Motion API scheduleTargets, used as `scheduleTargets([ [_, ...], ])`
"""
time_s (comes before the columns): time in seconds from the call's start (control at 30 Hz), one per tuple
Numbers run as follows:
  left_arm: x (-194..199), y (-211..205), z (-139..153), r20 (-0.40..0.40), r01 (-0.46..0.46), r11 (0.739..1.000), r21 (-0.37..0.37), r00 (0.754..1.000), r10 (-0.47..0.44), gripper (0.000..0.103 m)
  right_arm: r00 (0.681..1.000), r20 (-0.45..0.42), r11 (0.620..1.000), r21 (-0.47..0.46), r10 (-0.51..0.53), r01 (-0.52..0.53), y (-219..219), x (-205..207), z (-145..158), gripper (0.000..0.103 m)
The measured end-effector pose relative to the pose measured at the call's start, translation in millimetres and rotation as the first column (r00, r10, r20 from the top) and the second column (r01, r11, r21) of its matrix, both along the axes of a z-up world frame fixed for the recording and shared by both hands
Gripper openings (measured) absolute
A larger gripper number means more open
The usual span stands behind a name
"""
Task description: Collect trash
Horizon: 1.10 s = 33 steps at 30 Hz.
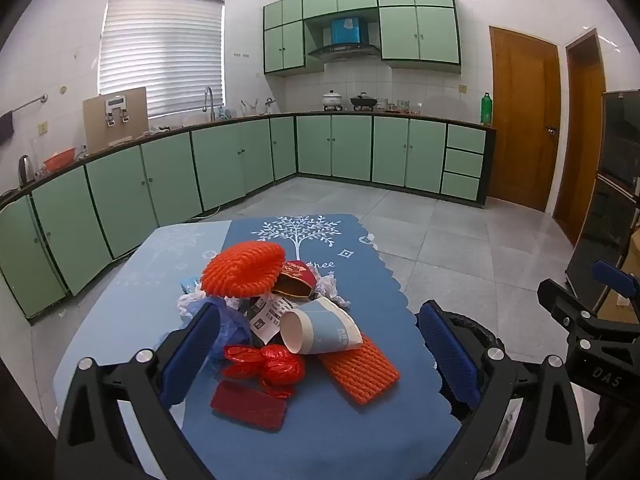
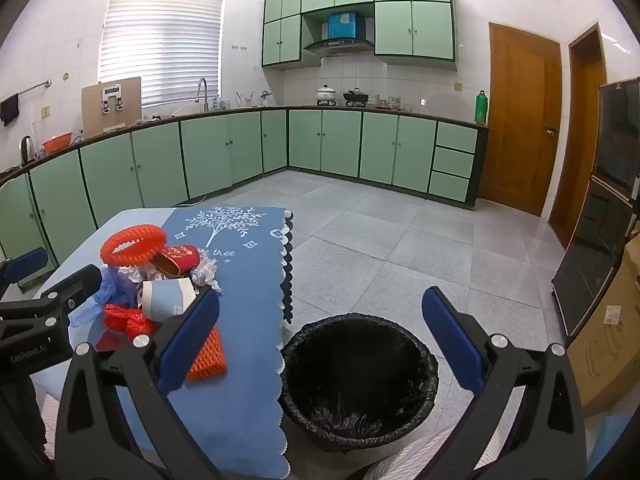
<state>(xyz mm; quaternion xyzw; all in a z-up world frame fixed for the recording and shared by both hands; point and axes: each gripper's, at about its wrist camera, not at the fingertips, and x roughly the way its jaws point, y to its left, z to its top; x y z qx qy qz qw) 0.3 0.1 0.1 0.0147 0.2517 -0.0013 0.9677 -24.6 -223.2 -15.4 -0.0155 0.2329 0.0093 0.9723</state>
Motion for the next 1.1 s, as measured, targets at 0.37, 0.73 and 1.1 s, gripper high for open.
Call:
scheduleTargets([
  [0.37, 2.1, -0.2, 1.3, 0.008, 0.001, 1.0, 0.003, 1.0, -0.001, 0.097, 1.0, -0.008, 1.0, 0.001, 0.0, 0.0, 0.1, 1.2, -1.0, 0.098],
  [0.73, 0.5, 0.6, 1.7, 0.01, -0.002, 1.0, 0.001, 1.0, 0.002, 0.097, 1.0, -0.008, 1.0, 0.002, -0.001, 0.001, -0.1, 0.5, -1.0, 0.098],
  [1.1, 0.4, 0.7, 1.4, 0.011, -0.002, 1.0, 0.001, 1.0, 0.002, 0.097, 1.0, -0.01, 1.0, 0.003, -0.001, 0.001, -0.4, 0.7, -1.6, 0.098],
])
